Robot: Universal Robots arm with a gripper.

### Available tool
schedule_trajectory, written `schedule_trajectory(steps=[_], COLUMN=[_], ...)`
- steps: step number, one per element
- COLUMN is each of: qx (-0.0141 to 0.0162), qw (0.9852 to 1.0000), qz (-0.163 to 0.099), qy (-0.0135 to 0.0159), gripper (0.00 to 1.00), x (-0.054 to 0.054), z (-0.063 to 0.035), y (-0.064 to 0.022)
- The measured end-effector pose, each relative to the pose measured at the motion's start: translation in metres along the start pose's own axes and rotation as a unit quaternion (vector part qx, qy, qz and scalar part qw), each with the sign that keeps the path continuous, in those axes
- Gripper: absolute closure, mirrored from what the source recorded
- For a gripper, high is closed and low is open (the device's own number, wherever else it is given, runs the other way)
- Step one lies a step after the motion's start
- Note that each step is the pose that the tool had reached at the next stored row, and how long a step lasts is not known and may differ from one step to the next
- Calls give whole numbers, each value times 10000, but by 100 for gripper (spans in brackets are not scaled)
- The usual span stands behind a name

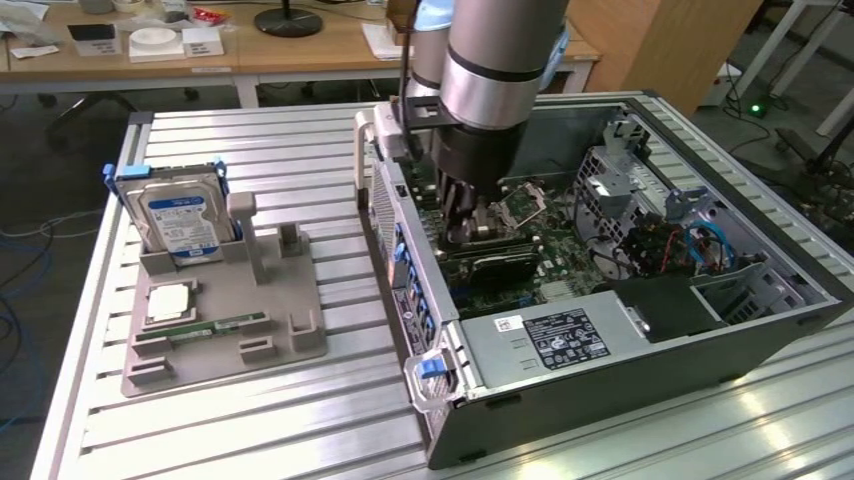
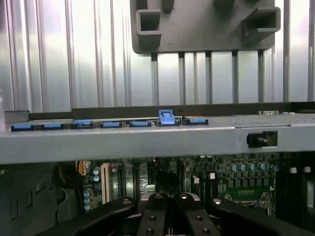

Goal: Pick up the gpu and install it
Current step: 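Press down on the gpu until it lock into place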

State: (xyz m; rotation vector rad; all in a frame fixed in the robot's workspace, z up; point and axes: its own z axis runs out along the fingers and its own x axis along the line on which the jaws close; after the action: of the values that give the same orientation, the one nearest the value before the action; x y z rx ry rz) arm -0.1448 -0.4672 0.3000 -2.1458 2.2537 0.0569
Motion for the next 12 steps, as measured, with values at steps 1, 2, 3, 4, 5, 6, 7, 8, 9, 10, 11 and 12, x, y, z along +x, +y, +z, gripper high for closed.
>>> schedule_trajectory(steps=[1,2,3,4,5,6,7,8,9,10,11,12], qx=[0,0,0,0,0,0,0,0,1,1,0,0], qw=[10000,10000,10000,10000,10000,10000,10000,10000,10000,10000,10000,10000], qz=[0,-1,-1,-2,-2,-3,-3,-4,-6,-7,-7,-7], qy=[1,3,6,7,8,9,11,12,14,17,20,23], gripper=[89,89,89,89,89,89,89,89,89,89,89,89], x=[1,2,3,4,5,6,6,6,6,6,5,1], z=[0,0,0,0,0,0,1,1,1,1,1,1], y=[19,37,54,70,93,113,126,133,138,140,142,145])
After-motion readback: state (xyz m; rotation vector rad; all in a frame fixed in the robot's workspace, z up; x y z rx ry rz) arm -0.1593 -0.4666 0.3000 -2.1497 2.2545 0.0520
